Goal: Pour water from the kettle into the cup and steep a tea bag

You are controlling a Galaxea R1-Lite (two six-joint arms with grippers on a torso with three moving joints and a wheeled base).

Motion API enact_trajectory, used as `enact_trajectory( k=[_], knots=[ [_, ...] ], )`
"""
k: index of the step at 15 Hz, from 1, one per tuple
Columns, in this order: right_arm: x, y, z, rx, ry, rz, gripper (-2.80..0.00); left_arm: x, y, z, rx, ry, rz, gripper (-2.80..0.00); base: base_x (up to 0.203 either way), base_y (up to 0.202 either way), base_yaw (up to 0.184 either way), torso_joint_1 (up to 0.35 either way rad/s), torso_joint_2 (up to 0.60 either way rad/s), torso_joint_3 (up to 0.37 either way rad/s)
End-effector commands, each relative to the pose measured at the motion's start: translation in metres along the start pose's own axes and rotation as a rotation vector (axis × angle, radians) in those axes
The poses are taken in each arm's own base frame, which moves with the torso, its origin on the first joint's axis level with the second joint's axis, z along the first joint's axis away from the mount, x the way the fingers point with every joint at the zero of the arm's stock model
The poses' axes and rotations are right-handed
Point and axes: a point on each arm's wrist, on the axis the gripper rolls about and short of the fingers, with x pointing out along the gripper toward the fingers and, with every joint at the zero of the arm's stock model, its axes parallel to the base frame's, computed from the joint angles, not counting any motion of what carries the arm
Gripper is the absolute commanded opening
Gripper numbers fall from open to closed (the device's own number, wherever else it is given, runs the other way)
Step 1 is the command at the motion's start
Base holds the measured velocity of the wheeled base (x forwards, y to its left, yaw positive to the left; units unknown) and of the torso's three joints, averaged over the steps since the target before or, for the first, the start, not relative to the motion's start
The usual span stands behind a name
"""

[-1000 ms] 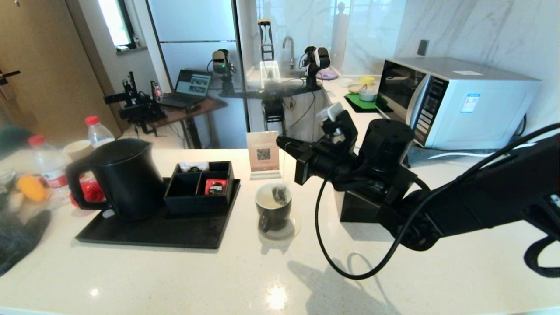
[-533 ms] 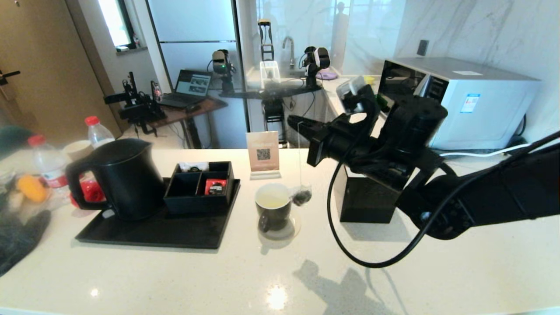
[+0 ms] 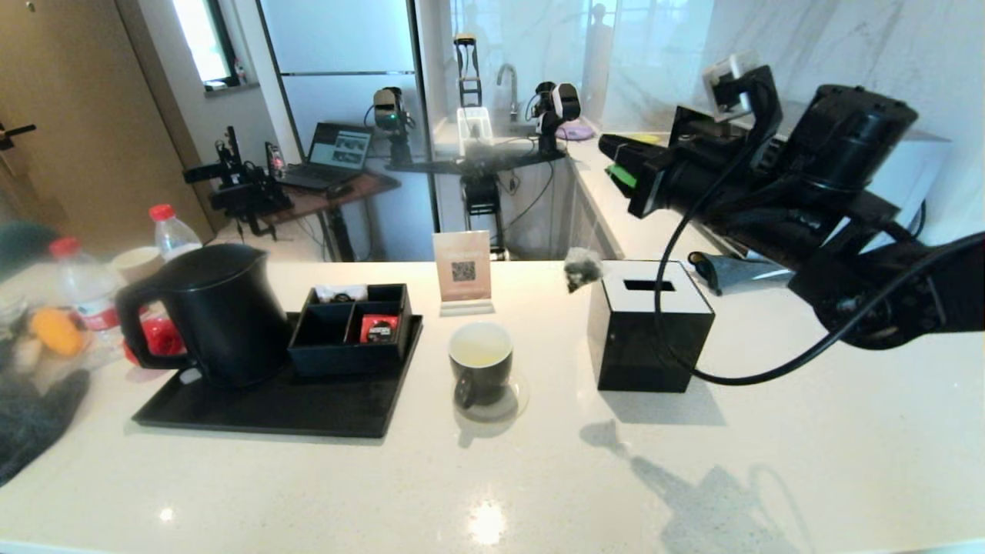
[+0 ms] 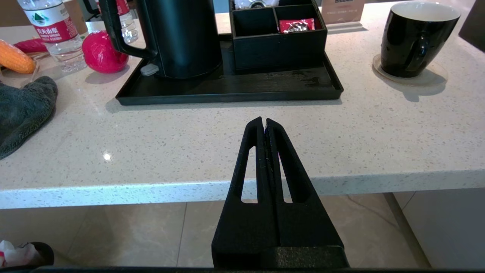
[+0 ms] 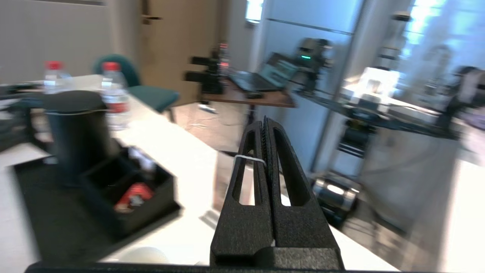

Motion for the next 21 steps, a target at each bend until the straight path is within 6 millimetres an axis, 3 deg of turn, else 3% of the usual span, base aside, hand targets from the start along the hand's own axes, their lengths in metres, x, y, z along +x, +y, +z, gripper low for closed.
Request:
enact_trajectory(
  k=[1, 8, 21],
  knots=[
    [-0.01, -0.023, 0.006, -0.025, -0.004, -0.061, -2.8, 0.0, 0.0, 0.0, 0.0, 0.0, 0.0, -2.8, 0.0, 0.0, 0.0, 0.0, 0.0, 0.0],
    [-0.025, -0.074, -0.021, -0.053, 0.061, -0.126, -2.8, 0.0, 0.0, 0.0, 0.0, 0.0, 0.0, -2.8, 0.0, 0.0, 0.0, 0.0, 0.0, 0.0],
    [-0.027, -0.074, -0.058, -0.035, 0.102, -0.124, -2.8, 0.0, 0.0, 0.0, 0.0, 0.0, 0.0, -2.8, 0.0, 0.0, 0.0, 0.0, 0.0, 0.0]
  ],
)
